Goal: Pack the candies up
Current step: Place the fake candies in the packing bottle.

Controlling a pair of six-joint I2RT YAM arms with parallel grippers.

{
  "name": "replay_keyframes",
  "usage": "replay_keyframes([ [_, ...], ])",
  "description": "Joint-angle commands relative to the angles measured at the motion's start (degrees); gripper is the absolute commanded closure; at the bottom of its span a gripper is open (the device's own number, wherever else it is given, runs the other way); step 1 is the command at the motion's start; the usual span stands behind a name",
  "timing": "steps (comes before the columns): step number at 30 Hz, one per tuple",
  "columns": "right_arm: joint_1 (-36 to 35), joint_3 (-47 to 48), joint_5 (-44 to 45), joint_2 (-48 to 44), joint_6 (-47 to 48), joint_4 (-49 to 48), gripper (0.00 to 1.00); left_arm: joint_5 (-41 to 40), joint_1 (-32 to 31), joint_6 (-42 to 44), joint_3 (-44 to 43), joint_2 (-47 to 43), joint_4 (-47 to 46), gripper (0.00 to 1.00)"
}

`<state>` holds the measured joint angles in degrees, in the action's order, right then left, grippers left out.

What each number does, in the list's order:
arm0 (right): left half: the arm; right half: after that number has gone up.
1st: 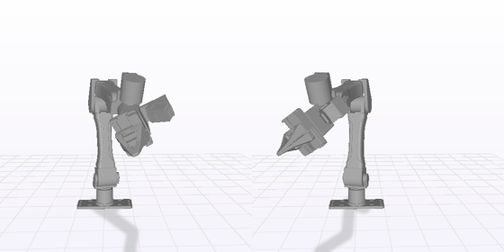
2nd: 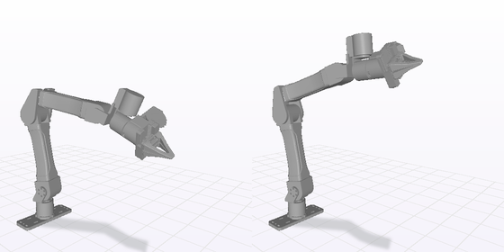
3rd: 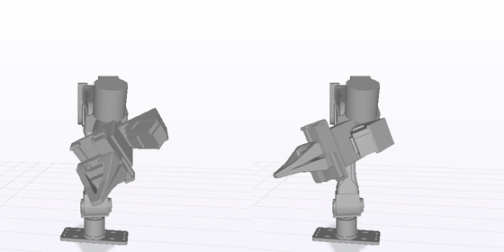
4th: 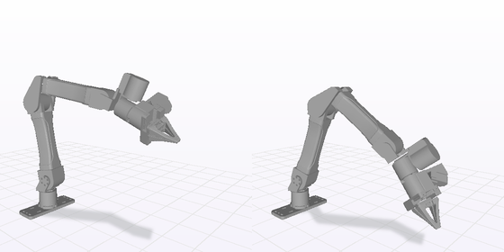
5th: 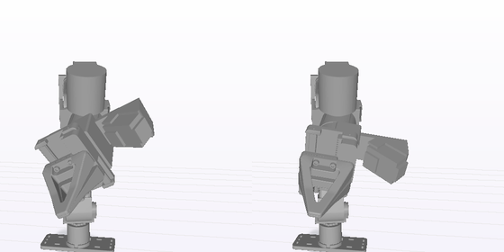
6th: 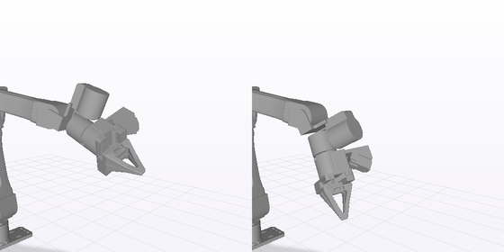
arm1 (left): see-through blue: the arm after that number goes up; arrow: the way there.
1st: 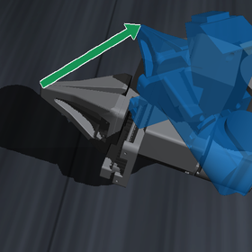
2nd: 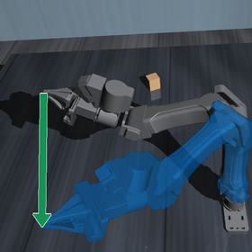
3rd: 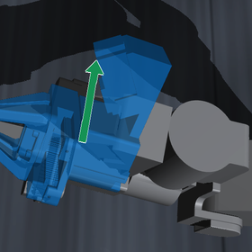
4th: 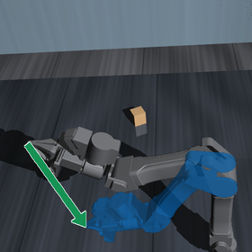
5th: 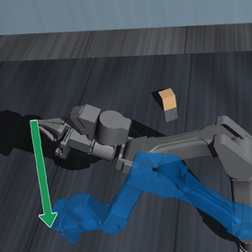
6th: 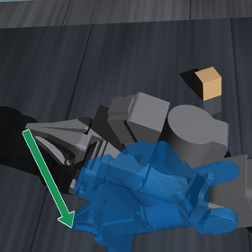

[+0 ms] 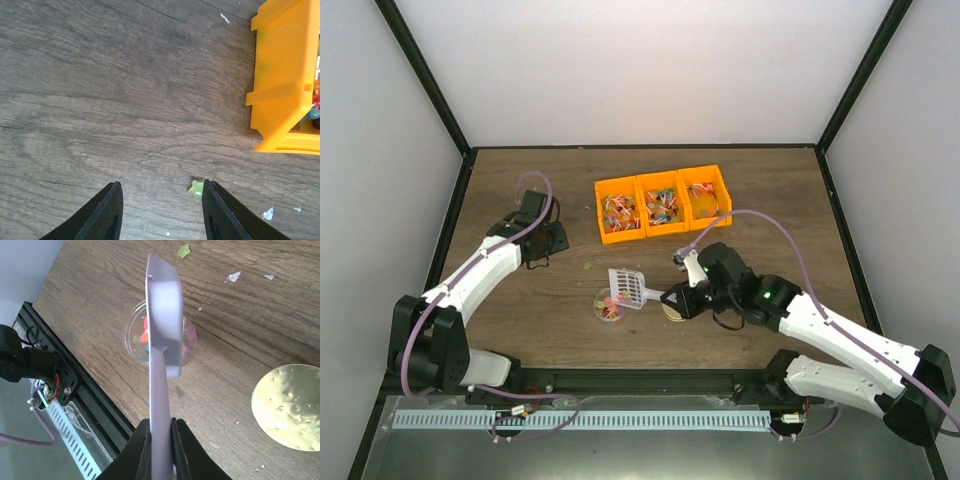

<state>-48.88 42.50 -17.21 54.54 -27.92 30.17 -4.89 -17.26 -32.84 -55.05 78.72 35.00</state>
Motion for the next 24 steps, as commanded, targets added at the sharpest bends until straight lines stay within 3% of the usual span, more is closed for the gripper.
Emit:
replay_keyframes([
  [1, -2.9, 3.9, 3.9, 1.1, 1.4, 3.1, 0.99, 0.3, 0.3, -0.5, 0.7, -1.0, -1.2, 0.54],
  [24, -8.8, 13.5, 15.7, 5.1, 3.0, 11.8, 0.99, 1.3, 0.3, -0.9, -0.5, 0.3, -2.2, 0.51],
])
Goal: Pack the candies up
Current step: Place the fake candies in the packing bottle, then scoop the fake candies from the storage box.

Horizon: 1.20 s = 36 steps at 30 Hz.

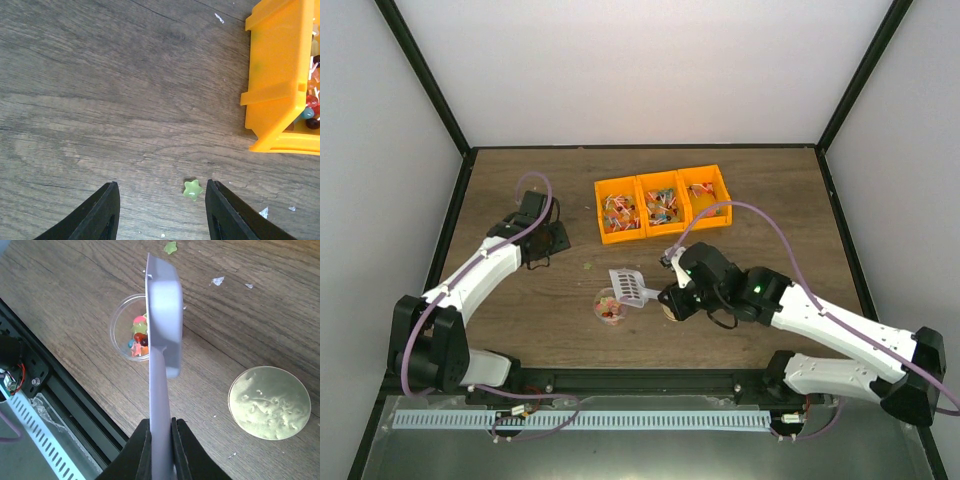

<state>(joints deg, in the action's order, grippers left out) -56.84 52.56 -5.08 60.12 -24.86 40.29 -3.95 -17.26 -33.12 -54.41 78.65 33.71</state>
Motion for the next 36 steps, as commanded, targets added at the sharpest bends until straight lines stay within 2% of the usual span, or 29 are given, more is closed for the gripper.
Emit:
replay_keyframes([
  [1, -0.8, 3.7, 4.4, -0.9, -0.9, 1.4, 0.99, 0.3, 0.3, -0.6, -1.4, 0.6, -1.0, 0.51],
  [5, 0.0, 5.5, 5.1, -2.1, -4.3, -1.2, 0.99, 0.5, 0.2, -1.1, -3.0, 1.5, -1.4, 0.51],
  [8, 4.7, 9.4, 4.7, -0.3, -6.3, -1.5, 0.99, 0.7, -0.2, -1.8, -5.6, 3.1, -1.2, 0.51],
  [12, 12.8, 14.1, -2.5, 3.9, -4.6, -4.6, 0.99, 1.8, -1.5, -1.8, -11.5, 8.1, -0.8, 0.51],
  [17, 19.2, 16.1, -11.0, 7.5, -2.4, -9.0, 0.99, 3.2, -2.0, -1.2, -19.1, 14.9, 0.3, 0.51],
  [20, 21.7, 15.8, -10.9, 9.5, -3.6, -10.6, 0.99, 3.6, -2.0, -0.6, -23.7, 18.8, 1.8, 0.51],
  [24, 27.0, 17.4, -7.8, 12.9, -12.7, -9.0, 0.99, 3.8, -2.1, -0.2, -29.3, 22.7, 3.0, 0.51],
  [29, 28.9, 20.8, 2.7, 14.7, -29.0, -7.0, 0.99, 0.3, -3.4, -0.7, -37.0, 28.7, 7.3, 0.53],
  [34, 28.9, 30.9, 9.4, 24.2, -43.9, 7.2, 0.99, -1.8, -5.0, -1.6, -41.8, 33.9, 10.3, 0.55],
  [36, 29.0, 34.3, 9.2, 27.6, -49.3, 11.6, 0.99, -2.6, -5.0, -2.3, -41.9, 34.7, 10.7, 0.55],
])
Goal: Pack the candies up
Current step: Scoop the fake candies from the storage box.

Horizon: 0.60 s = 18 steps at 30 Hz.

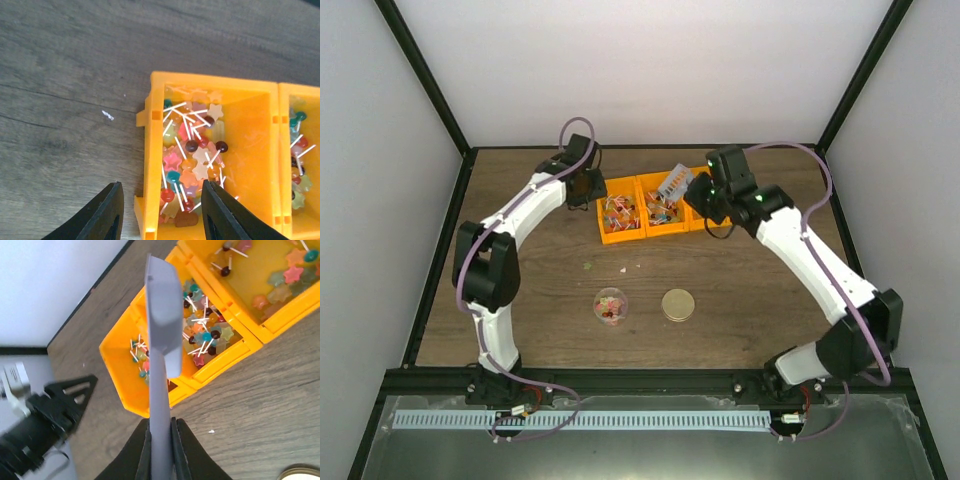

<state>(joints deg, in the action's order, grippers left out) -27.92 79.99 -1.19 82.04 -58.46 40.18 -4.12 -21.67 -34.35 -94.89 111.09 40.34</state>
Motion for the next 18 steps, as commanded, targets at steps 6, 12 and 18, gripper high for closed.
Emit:
replay_keyframes([
  [6, 0.0, 5.7, 0.1, 7.7, -24.1, 11.2, 0.99, -3.8, -0.8, -1.8, -1.6, 3.3, 4.0, 0.55],
  [12, 0.3, 3.9, -2.0, 8.1, -27.4, 11.1, 0.99, -4.3, -1.3, -1.4, -1.9, 5.3, 3.8, 0.64],
  [18, 0.3, 3.6, -3.2, 10.7, -27.1, 10.3, 0.99, -6.0, -1.7, -1.1, -2.3, 6.8, 4.5, 0.72],
])
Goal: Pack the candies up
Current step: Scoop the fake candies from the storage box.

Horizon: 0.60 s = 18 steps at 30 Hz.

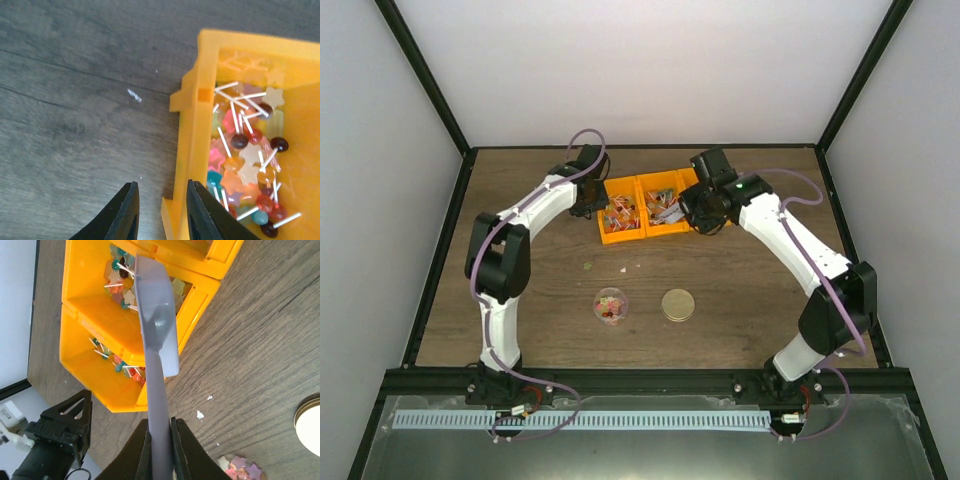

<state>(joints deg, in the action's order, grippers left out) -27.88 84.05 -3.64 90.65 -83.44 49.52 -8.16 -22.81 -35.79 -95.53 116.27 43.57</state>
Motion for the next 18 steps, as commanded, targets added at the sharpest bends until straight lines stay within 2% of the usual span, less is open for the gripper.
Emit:
replay_keyframes([
  [1, 0.3, -0.5, -1.0, 2.4, -2.5, 0.7, 0.99, -2.2, -0.6, 0.5, -1.8, 1.9, 1.4, 0.73],
  [8, 0.7, -1.5, -2.2, 4.5, -4.9, -0.7, 0.99, -3.8, -0.6, 2.8, -5.5, 5.2, 4.0, 0.79],
  [14, 0.8, -1.5, -2.3, 6.0, -4.6, -1.4, 0.99, -2.0, -0.6, 4.5, -9.2, 6.6, 4.9, 0.62],
  [16, 1.1, -2.0, -1.9, 5.8, -4.8, -1.7, 0.99, -1.5, -0.7, 5.2, -10.5, 7.0, 5.0, 0.61],
  [18, 1.3, -2.4, -1.9, 5.9, -5.0, -1.8, 0.99, -1.3, -0.6, 5.6, -11.9, 8.0, 5.4, 0.65],
])
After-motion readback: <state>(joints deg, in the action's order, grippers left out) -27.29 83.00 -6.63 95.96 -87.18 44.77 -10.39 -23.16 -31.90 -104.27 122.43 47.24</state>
